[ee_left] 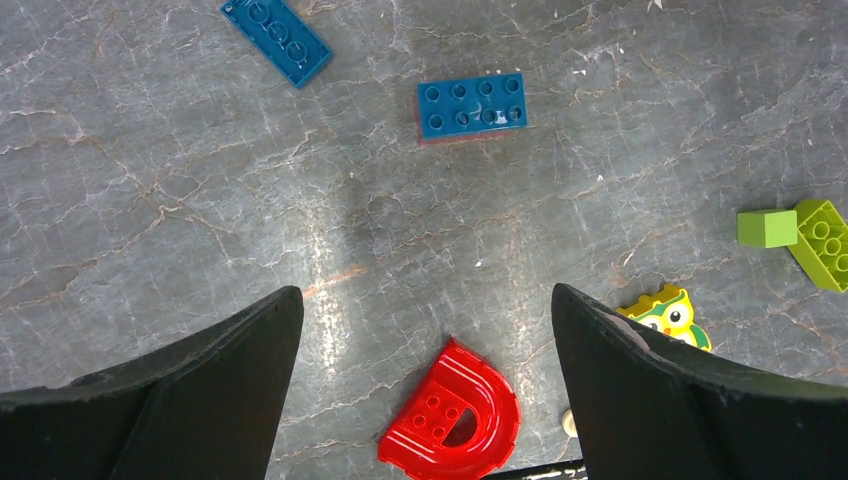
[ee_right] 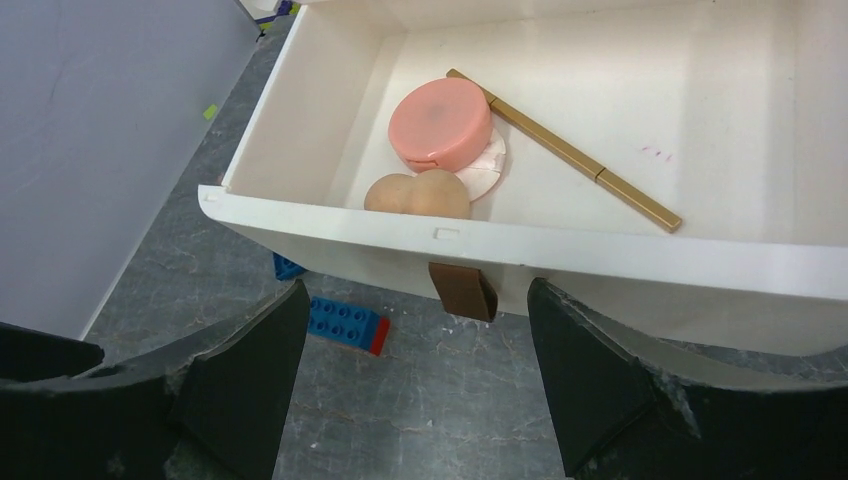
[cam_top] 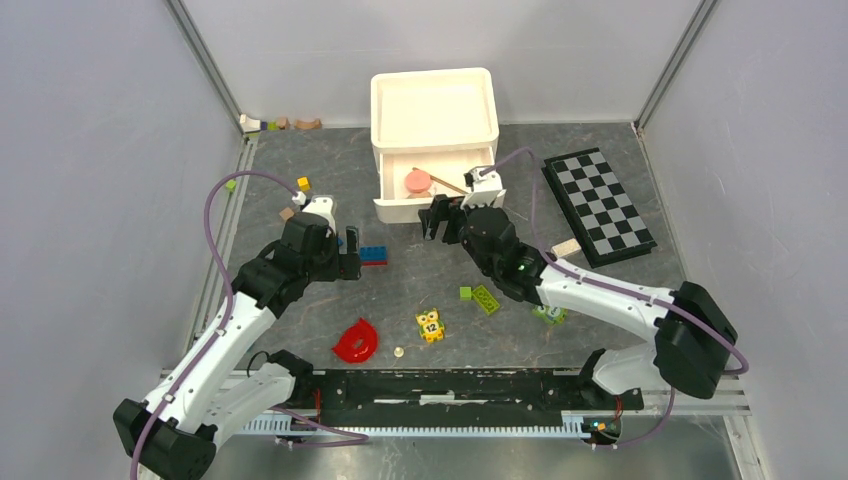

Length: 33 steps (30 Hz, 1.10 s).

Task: Organize the makeup
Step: Close the drawer in the storage box.

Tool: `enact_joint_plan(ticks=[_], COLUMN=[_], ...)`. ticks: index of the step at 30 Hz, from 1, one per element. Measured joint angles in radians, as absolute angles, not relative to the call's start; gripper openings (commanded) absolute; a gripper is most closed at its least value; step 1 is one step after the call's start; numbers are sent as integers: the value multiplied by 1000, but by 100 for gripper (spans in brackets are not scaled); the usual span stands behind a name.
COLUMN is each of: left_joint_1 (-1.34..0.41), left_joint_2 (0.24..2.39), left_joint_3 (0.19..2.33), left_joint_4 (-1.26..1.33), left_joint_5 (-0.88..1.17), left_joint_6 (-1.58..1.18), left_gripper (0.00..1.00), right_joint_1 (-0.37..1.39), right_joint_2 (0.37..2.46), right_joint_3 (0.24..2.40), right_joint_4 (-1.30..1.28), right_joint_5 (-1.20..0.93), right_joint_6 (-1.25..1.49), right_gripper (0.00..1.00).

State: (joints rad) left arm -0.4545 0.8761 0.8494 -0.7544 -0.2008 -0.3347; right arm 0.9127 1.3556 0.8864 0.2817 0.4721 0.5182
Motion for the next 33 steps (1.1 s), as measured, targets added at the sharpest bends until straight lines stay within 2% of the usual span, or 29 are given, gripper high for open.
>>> enact_joint_plan(ticks=[10,21,27,33], left_joint_1=[-455,-455,-455,-455], left_joint_2=[876,876,876,866], left_joint_3=[849,849,849,846], left_joint_4=[-753,-753,-753,-753], left_joint_5=[-201,-201,-201,-209], left_joint_6=[-335,-335,-335,-335], left_gripper=[100,100,100,100], right_joint_1=[910,843,820,828], right_joint_2=[1464,1525,1532,1515], right_joint_3=[966,1044,1050,1049], right_joint_4=[322,406,410,377], right_joint_5=[462,345,267,167], right_joint_6=[370,293,284,315], right_gripper=[86,82,70,46])
